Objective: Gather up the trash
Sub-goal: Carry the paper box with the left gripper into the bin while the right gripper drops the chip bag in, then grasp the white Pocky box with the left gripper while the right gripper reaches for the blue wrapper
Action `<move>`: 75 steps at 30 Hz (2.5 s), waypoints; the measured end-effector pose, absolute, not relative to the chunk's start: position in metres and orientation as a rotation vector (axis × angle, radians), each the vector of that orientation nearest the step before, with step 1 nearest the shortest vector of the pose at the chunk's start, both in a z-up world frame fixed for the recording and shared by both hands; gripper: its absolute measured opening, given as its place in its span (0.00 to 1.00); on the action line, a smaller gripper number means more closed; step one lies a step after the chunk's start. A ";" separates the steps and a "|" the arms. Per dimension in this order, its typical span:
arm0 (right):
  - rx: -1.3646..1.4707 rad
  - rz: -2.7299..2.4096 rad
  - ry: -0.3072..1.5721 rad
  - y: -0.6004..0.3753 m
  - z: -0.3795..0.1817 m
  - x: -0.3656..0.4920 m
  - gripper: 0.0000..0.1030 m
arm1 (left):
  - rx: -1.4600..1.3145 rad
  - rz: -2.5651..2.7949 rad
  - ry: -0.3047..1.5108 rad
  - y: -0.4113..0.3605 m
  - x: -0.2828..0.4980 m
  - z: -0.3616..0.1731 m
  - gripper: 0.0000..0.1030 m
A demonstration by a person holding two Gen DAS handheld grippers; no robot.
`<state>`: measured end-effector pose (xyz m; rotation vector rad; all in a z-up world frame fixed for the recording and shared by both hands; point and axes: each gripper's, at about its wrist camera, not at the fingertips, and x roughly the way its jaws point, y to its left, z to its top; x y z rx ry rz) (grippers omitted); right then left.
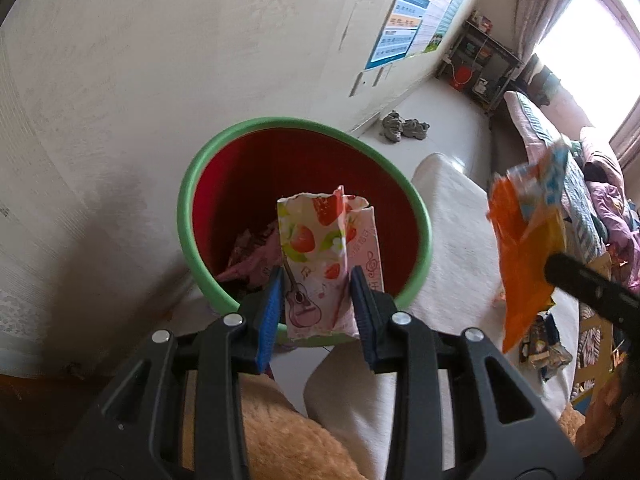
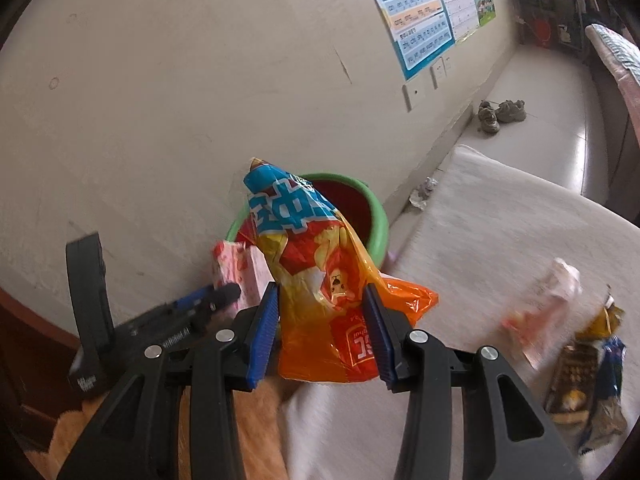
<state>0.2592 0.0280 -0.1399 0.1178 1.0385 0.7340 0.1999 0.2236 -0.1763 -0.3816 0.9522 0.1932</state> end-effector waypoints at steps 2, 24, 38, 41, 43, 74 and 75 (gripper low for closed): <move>0.110 0.734 1.042 0.038 -0.141 0.263 0.40 | -0.380 0.199 0.958 0.228 0.203 -0.180 0.32; 0.075 0.791 1.010 0.079 -0.136 0.280 0.41 | -0.379 0.255 0.948 0.245 0.201 -0.191 0.54; 0.066 0.561 0.911 -0.068 -0.108 0.256 0.64 | -0.383 0.206 0.955 0.213 0.197 -0.179 0.54; 0.024 0.449 0.914 -0.114 -0.118 0.251 0.65 | -0.386 0.175 0.968 0.193 0.195 -0.180 0.54; -0.018 0.368 0.939 -0.142 -0.130 0.249 0.65 | -0.388 0.150 0.986 0.178 0.194 -0.183 0.54; 0.276 0.233 1.140 -0.271 -0.219 0.185 0.51 | 0.007 -0.136 1.184 -0.057 0.322 -0.229 0.56; 0.277 0.232 1.133 -0.270 -0.218 0.185 0.51 | 0.001 -0.129 1.200 -0.058 0.326 -0.235 0.55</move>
